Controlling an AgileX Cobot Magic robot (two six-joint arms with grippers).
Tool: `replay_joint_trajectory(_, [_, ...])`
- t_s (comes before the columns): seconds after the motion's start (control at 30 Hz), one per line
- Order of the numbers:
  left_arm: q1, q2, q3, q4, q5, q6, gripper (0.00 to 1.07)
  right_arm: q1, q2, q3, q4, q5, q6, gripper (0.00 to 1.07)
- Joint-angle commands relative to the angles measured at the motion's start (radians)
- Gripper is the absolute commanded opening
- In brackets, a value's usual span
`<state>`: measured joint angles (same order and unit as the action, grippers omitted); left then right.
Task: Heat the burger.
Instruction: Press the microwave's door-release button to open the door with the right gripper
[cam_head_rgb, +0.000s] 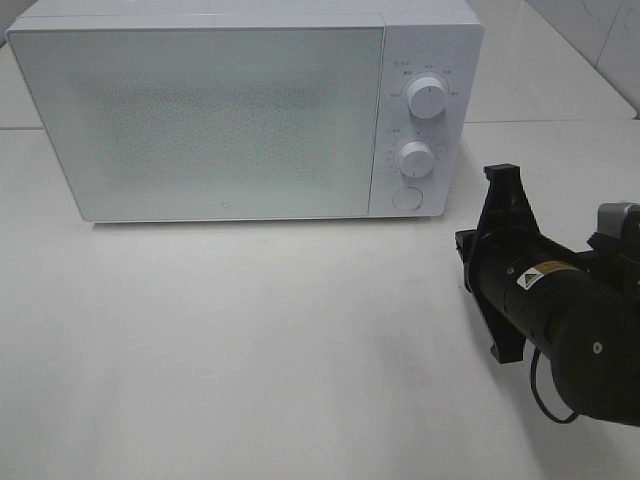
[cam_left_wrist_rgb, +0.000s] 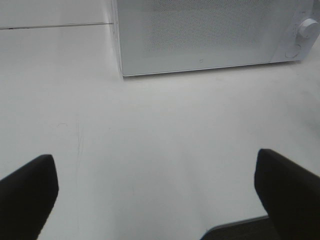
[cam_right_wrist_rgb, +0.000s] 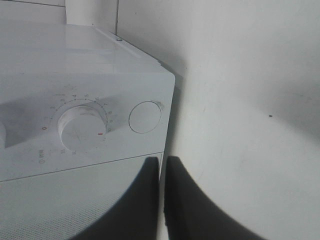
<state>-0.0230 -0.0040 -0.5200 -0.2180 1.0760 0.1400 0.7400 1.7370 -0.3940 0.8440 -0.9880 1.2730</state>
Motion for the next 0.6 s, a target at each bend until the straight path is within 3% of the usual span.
replay_joint_trajectory(0.03, [0.000,-0.016,0.003,-0.005,0.000,-0.004,1.00,0.005,-0.003,-0.007,-0.014,0.012,0.030,0.00])
replay_joint_trajectory(0.37, [0.000,-0.016,0.003,-0.005,0.000,-0.004,1.00,0.005,0.001,-0.014,-0.034,0.010,0.058,0.00])
replay_joint_trajectory(0.6, [0.000,-0.016,0.003,-0.005,0.000,-0.004,1.00,-0.002,0.090,-0.071,-0.060,-0.013,0.086,0.00])
